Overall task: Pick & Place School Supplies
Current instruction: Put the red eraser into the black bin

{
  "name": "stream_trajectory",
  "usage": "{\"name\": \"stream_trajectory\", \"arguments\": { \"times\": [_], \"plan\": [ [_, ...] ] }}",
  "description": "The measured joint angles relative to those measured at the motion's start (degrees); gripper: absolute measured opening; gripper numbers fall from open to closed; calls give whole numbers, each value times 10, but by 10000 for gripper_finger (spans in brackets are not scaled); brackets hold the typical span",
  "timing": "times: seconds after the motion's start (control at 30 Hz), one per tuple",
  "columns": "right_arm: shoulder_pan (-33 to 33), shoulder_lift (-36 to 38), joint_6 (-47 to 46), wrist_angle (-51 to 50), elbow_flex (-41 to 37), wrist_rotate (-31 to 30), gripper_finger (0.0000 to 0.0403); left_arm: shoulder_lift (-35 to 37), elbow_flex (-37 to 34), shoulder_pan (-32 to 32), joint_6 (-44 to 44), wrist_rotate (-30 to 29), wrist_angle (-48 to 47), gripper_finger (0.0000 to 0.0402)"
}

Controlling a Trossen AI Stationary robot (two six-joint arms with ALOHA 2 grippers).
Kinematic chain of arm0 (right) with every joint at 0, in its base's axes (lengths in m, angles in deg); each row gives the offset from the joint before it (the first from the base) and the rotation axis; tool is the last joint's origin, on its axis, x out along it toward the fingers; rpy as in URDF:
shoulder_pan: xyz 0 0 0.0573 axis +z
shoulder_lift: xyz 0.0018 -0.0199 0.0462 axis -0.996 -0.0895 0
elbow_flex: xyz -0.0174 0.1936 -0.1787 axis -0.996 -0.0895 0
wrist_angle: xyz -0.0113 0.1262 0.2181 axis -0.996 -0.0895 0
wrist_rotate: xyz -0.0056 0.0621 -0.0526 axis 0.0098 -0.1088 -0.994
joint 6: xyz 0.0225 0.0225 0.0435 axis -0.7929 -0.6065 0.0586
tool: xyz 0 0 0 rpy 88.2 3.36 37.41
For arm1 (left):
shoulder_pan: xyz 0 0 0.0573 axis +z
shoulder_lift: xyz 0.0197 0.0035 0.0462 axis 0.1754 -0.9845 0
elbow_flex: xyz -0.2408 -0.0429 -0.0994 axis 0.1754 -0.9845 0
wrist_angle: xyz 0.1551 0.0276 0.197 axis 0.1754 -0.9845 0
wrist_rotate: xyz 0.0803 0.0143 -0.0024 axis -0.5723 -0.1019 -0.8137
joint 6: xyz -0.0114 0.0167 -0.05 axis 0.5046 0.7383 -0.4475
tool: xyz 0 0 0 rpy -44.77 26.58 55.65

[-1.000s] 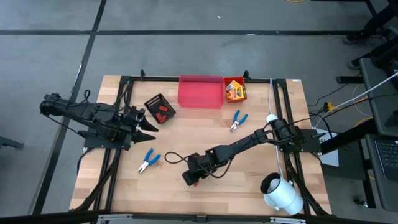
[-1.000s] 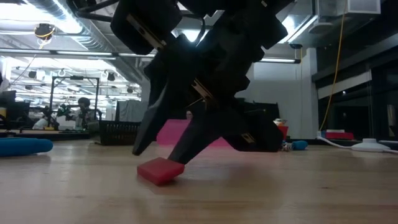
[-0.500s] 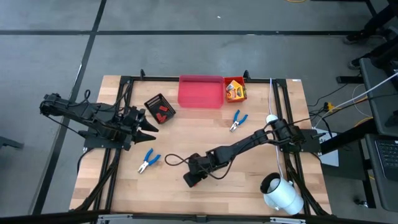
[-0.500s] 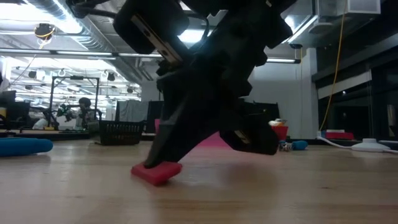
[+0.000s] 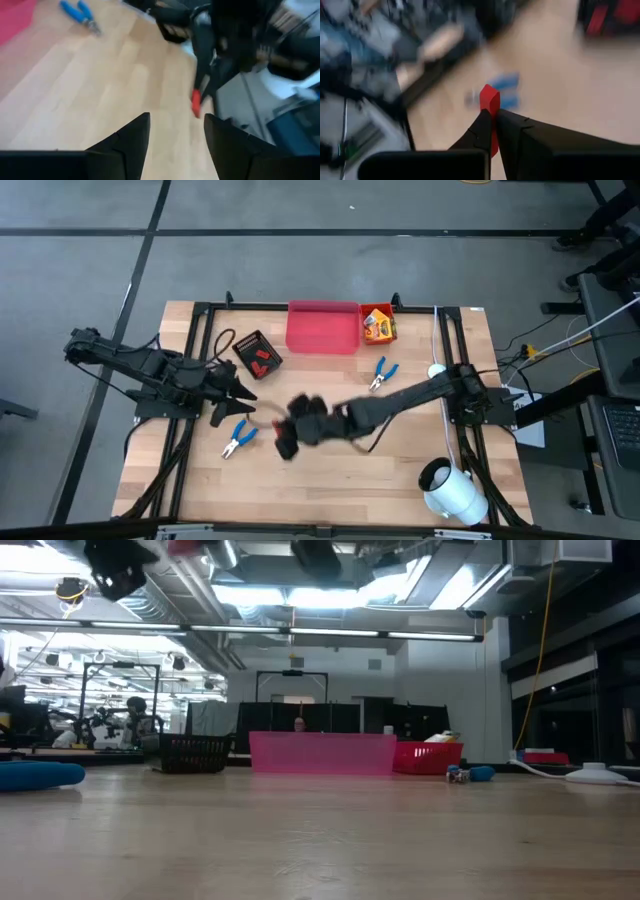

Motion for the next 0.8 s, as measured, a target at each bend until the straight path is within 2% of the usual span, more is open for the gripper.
{"name": "stream_trajectory", "arguments": {
  "times": [0.2,0.37,0.8],
  "plan": [
    [-18,20,70,-56,62,-76,10,-24,0,-1,11,-16,93,197],
    [-24,31,117,-48,103,-89,10,-39,0,-1,31,-30,140,202],
    [-28,28,126,-49,111,-97,10,-65,0,0,56,-37,191,198]
  ]
}}
